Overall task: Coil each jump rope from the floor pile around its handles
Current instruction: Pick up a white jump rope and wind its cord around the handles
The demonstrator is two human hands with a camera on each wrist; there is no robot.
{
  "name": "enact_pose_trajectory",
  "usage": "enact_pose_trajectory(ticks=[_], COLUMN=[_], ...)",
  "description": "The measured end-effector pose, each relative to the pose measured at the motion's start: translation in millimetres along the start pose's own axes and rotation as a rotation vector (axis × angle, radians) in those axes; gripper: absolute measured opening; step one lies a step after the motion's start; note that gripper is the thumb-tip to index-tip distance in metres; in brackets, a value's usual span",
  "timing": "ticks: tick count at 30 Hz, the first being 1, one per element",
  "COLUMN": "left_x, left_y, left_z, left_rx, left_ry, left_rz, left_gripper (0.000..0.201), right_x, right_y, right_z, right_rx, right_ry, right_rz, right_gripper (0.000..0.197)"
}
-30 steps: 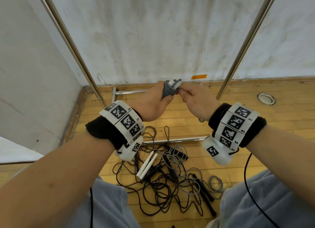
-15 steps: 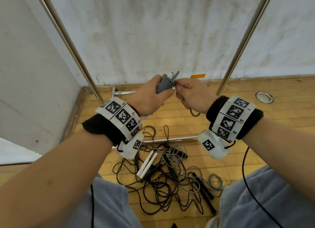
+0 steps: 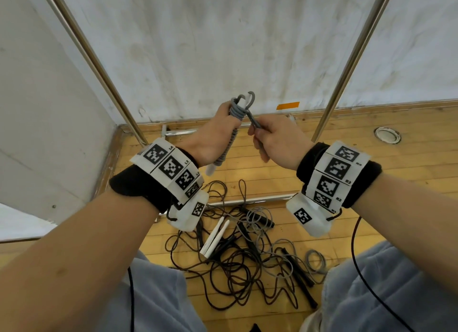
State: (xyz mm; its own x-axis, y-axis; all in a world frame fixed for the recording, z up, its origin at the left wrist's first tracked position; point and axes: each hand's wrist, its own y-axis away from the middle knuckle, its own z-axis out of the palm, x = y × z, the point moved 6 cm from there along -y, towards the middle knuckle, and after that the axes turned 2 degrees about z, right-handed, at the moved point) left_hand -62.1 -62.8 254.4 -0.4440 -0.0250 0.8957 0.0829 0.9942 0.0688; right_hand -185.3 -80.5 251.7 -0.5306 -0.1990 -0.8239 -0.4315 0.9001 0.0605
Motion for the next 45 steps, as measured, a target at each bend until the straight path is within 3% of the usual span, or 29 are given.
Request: enact_pose_trajectory(ticks=[2, 6, 10, 16, 19, 27, 30, 38, 45], left_x=[2.5, 8.3, 6.1, 7.6, 10.3, 12.7, 11.5, 8.2, 8.3], left_y=[0.5, 5.9, 8.6, 10.8, 12.2, 10.8, 11.4, 14.4, 15.8], left_z=[-0.8, -6.9, -8.3, -8.4, -8.4, -6.1, -8.3, -1.4, 2.6], left_rx=[-0.019, -0.007, -0.018, 0.007, 0.055, 0.12, 0.176, 0.129, 0.103], left_ry=[-0.022, -0.083, -0.081, -0.042, -0.02, -0.037, -0.034, 0.124, 0.232], left_rz=[0.029, 0.098, 0.078, 0.096, 0.121, 0.151, 0.159, 0.093, 0.074], left_gripper=[0.026, 0.038, 0.045, 0.039, 0.037, 0.034, 0.029, 0.03, 0.025], right_x=[-2.2, -8.7, -16.1, -22.0, -21.1, -13.4, -7.8, -18.8, -14.7], right_y=[-1.7, -3.2, 0.6, 5.5, 8.4, 5.5, 3.4, 4.5, 3.1], right_z=[-3.0, -10.9, -10.9, -7.2, -6.3, -11.7, -14.2, -10.9, 6.1], right_rx=[0.035, 0.094, 0.066, -0.037, -0.062, -0.029, -0.035, 0.006, -0.082], right_ry=[0.02, 0.111, 0.212, 0.235, 0.18, 0.031, 0.004, 0.419, 0.596], right_rz=[-0.02, -0.089, -0.157, -0.185, -0.161, -0.04, 0.009, -0.211, -0.219], right_gripper=[0.021, 0.024, 0.024, 0.026, 0.036, 0.011, 0.014, 0.015, 0.023])
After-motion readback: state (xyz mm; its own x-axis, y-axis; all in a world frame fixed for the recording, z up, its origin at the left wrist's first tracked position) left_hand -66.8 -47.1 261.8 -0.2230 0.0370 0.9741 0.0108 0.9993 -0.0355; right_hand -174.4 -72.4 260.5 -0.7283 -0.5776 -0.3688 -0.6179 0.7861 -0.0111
